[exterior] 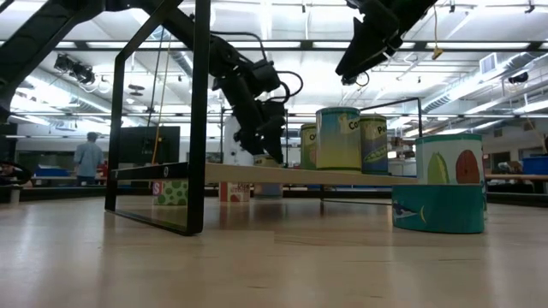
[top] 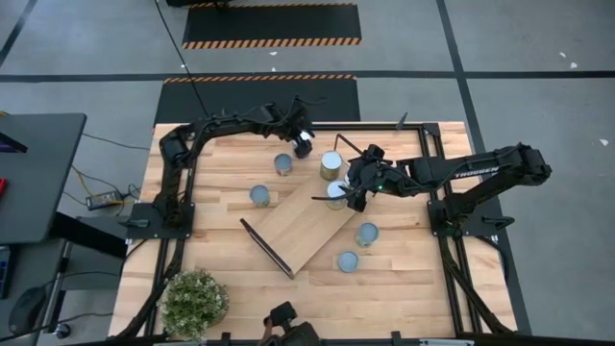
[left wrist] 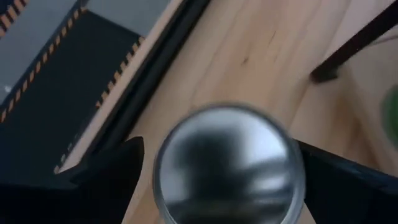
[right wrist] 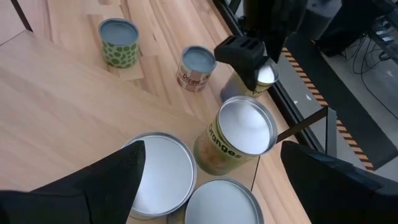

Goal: Pick and place cans onto a shelf
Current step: Put the dark blue fruit can on the shelf aligned with the yellow fruit can

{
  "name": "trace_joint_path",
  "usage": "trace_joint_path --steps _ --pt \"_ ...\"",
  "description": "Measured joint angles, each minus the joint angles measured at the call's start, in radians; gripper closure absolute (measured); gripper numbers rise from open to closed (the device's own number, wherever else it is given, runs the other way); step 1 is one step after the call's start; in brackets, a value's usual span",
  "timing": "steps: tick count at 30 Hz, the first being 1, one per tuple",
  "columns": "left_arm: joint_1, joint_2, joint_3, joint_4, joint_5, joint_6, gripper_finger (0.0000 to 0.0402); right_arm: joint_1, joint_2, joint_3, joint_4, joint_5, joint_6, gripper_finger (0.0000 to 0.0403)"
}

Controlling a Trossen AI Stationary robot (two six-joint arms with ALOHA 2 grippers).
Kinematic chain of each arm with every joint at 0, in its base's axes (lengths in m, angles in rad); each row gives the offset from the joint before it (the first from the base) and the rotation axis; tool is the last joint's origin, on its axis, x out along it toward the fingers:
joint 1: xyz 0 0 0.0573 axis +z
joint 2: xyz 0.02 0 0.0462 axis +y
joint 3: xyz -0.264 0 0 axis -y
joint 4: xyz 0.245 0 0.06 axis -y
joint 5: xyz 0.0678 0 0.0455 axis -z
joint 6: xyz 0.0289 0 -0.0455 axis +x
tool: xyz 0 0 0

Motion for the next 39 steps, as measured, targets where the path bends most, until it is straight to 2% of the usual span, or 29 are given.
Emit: trace_joint_path --steps 8,18,23,27,33,39 --pt "-0.011 0.035 -0.002 -0.029 0.0 0.018 0.002 0.0 0.0 0.001 0.007 -0.001 -0.003 0.0021" --pt "-0.014 0.031 -0.001 -0.021 0.008 0.075 0.0096 0.0 0.0 0.001 0.001 -0.001 -0.008 0.0021" --pt "-0.013 -0.03 0.025 -0.121 0.066 0.154 0.0096 0.0 -0.012 0.001 -0.014 -0.011 -0.023 0.0021" --pt "-0.022 -0.1 0.052 -0.236 0.141 0.258 0.0079 0.0 -0.048 0.001 -0.021 -0.011 -0.035 0.0021" --pt "-0.095 -0.161 0.054 -0.311 0.226 0.361 0.0084 0.0 -0.097 0.001 -0.046 -0.011 -0.03 0.0021" --pt "-0.198 -0.163 0.054 -0.364 0.313 0.388 0.0085 0.004 -0.111 0.001 -0.066 -0.025 -0.002 0.0021"
